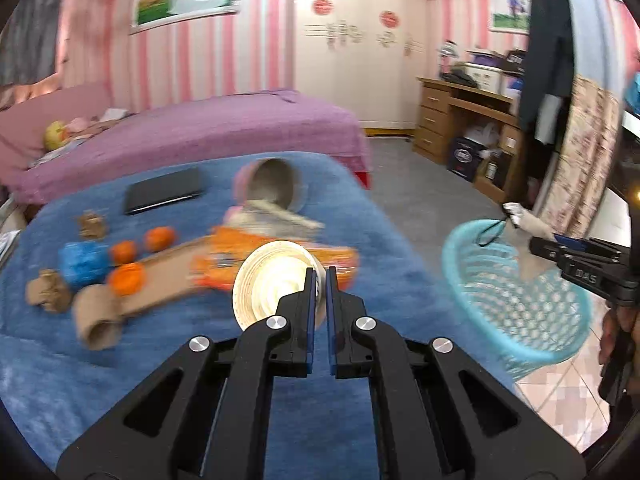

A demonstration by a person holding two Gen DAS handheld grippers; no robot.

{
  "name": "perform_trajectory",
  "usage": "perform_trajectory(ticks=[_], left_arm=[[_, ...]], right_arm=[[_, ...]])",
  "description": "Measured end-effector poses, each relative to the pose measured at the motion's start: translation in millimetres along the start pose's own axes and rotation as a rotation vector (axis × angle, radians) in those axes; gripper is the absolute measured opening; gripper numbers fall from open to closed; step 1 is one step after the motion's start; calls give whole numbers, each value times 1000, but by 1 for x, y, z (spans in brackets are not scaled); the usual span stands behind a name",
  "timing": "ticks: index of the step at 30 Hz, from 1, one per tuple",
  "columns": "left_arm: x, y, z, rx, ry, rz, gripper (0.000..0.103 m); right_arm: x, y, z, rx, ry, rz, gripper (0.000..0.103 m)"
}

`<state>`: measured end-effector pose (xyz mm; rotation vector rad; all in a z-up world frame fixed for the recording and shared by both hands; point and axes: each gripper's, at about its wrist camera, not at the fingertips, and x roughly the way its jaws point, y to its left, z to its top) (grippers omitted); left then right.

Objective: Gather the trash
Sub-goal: 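Carry the lid and cloth bag to the blue basket and release both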

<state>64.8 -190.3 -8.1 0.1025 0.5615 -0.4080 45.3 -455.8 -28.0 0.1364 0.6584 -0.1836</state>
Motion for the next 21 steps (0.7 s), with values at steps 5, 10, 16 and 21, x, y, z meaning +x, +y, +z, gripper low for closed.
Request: perform_trajectory(ticks=[5, 10, 16, 21], left_arm=[[16, -57, 6, 33, 7, -77, 3], [28, -107, 14, 79, 11, -128, 3], [47, -151, 17, 87, 45, -198, 3], [68, -163, 14, 91, 72, -209, 3]], right_arm=[[7, -41, -5, 4, 15, -67, 32], [9, -70, -9, 75, 18, -87, 32], [13, -83, -13, 120, 21, -99, 32], [16, -79, -15, 115, 21, -94, 32]])
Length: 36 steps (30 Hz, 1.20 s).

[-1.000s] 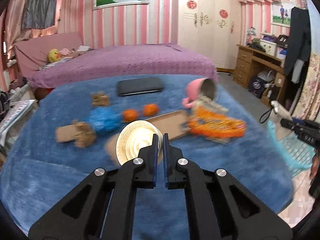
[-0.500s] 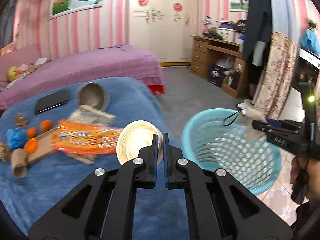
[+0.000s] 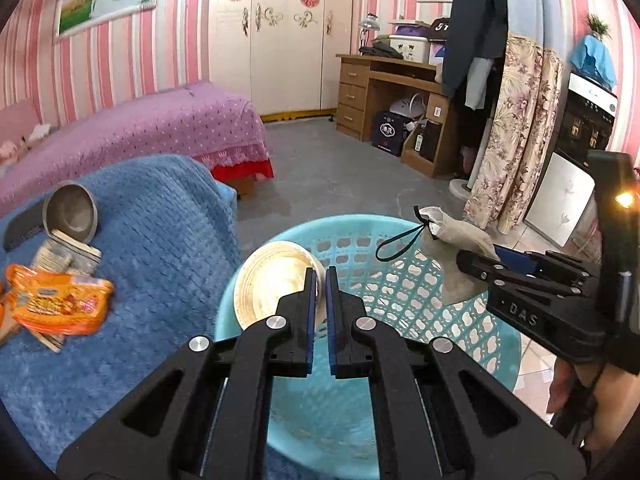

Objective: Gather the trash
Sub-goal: 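Carry the lid and cloth bag to the blue basket and release both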

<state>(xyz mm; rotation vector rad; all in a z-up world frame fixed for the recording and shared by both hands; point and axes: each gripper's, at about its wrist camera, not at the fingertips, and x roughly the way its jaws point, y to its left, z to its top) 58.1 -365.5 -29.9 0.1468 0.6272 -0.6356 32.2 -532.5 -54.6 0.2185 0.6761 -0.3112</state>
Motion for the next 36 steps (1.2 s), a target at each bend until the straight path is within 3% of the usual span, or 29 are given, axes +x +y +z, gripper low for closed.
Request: perform_trajectory(ticks=[4, 7, 14, 17, 18, 19, 21, 23, 28, 36], left_arm=[[9, 6, -2, -8, 18, 3, 8], [9, 13, -3, -13, 20, 35, 41], [-5, 44, -4, -61, -21, 131, 82], [-14, 63, -5, -90, -35, 165, 88], [-17, 68, -4, -98, -37, 172, 89], [-21, 75, -4, -109, -38, 181, 89], [-28, 87, -4, -123, -42, 197, 91], [-39, 98, -4, -134, -53, 214, 93], [-66, 124, -9, -137, -71, 260, 97], [-110, 179, -17, -130, -76, 356, 97]], right_arm=[[1, 1, -1, 8, 0, 5, 32], [3, 0, -3, 6, 5, 1, 32], [4, 5, -4, -4, 9, -19, 33], [3, 10, -3, -16, 3, -38, 37], [2, 11, -3, -16, 2, -42, 45], [2, 12, -2, -15, 3, -45, 60], [1, 16, -2, -5, 0, -54, 74], [-2, 21, 0, -1, -4, -75, 75], [-20, 41, 9, 27, -76, -79, 91], [-23, 100, 16, -30, -118, -15, 92]])
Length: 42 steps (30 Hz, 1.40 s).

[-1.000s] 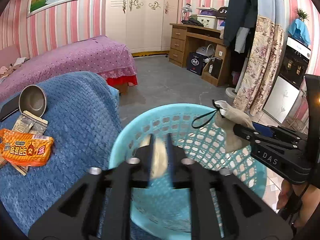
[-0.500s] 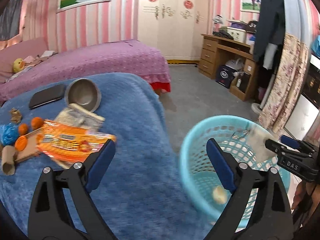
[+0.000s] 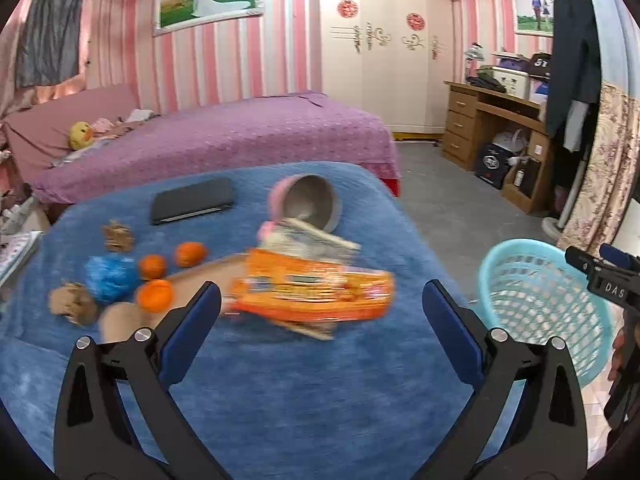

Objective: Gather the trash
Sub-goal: 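Grasp the cardboard tube with the left tool while the right tool grasps the orange snack bag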

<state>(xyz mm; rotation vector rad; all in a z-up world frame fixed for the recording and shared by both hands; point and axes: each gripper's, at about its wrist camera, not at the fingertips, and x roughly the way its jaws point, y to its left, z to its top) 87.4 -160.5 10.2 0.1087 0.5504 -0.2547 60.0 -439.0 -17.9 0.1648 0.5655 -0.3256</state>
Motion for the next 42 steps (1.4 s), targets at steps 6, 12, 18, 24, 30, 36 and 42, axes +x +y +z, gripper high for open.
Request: perform_trajectory(ticks=[6, 12, 18, 24, 30, 36, 42], left_arm=[[-15, 64, -1, -14, -18, 98, 97], [-16, 113, -12, 4, -26, 185, 97], [3, 164, -31, -118, 26, 196, 97], [22, 181, -42, -132, 67, 185, 97], [45, 184, -43, -154, 122, 139, 97], [70, 185, -44, -191, 211, 103, 83], [75, 173, -44, -165, 223, 74, 63]], right_arm=[[-1, 54, 2, -55, -18, 74, 92], [3, 102, -4, -127, -9, 116, 92], [13, 137, -11, -202, 25, 128, 92], [27, 153, -13, -234, 55, 113, 92], [39, 166, -16, -246, 85, 115, 92], [41, 176, -18, -268, 95, 124, 92], [40, 185, -22, -303, 102, 130, 92]])
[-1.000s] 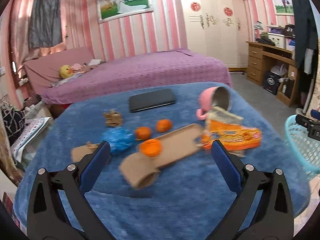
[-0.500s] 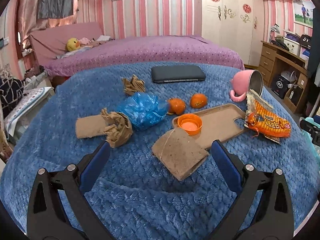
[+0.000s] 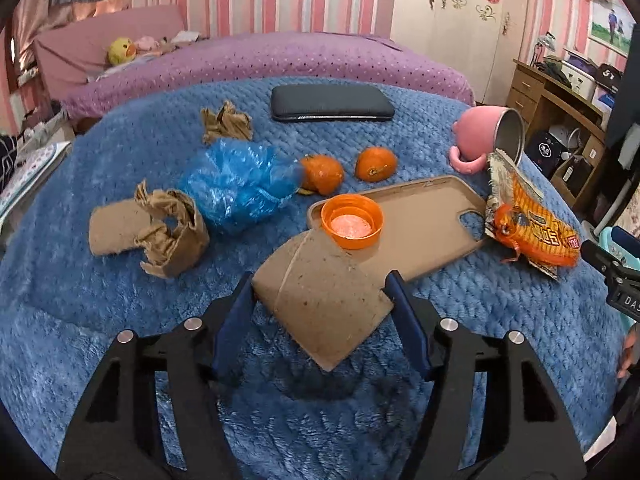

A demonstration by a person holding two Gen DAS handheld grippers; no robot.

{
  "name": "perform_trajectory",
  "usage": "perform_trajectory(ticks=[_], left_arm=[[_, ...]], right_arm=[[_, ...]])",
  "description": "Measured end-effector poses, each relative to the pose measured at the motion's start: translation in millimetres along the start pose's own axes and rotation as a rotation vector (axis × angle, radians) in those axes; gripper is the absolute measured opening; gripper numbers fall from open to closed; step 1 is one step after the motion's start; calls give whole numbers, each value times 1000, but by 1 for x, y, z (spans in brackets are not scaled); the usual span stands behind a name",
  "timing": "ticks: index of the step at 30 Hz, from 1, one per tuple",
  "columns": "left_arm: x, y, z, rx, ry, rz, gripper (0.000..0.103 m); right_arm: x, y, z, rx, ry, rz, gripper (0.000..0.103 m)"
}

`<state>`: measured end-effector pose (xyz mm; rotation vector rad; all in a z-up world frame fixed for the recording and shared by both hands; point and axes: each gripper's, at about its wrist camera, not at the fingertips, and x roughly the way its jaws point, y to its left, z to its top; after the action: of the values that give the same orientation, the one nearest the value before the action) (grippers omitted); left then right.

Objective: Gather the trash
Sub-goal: 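Grasp the cardboard tube with the left tool while the right tool grasps the orange snack bag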

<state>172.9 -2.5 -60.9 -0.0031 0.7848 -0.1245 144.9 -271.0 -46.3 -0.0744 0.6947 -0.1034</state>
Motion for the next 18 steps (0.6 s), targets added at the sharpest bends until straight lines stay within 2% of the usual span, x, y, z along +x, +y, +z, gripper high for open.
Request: perform_trajectory(ticks=[5, 11, 14, 16, 17, 18], left_arm=[[-13, 4, -2, -22, -41, 2, 62], [-31, 0, -2, 29, -134, 93, 61], [-31, 2, -1, 36, -143, 96, 61], [-32, 5, -2, 31, -140, 96, 61], [-32, 6, -1, 26, -140, 95, 61], [-32, 8, -1, 22, -141, 94, 61]], right_arm=[[5, 1, 1, 12, 26, 23, 92], [23, 3, 7, 37, 85, 56, 91], [33, 7, 7, 42, 126, 108, 72], [35, 12, 8, 24, 127, 132, 53], [34, 15, 9, 9, 121, 144, 48], [33, 19, 8, -7, 116, 153, 39]])
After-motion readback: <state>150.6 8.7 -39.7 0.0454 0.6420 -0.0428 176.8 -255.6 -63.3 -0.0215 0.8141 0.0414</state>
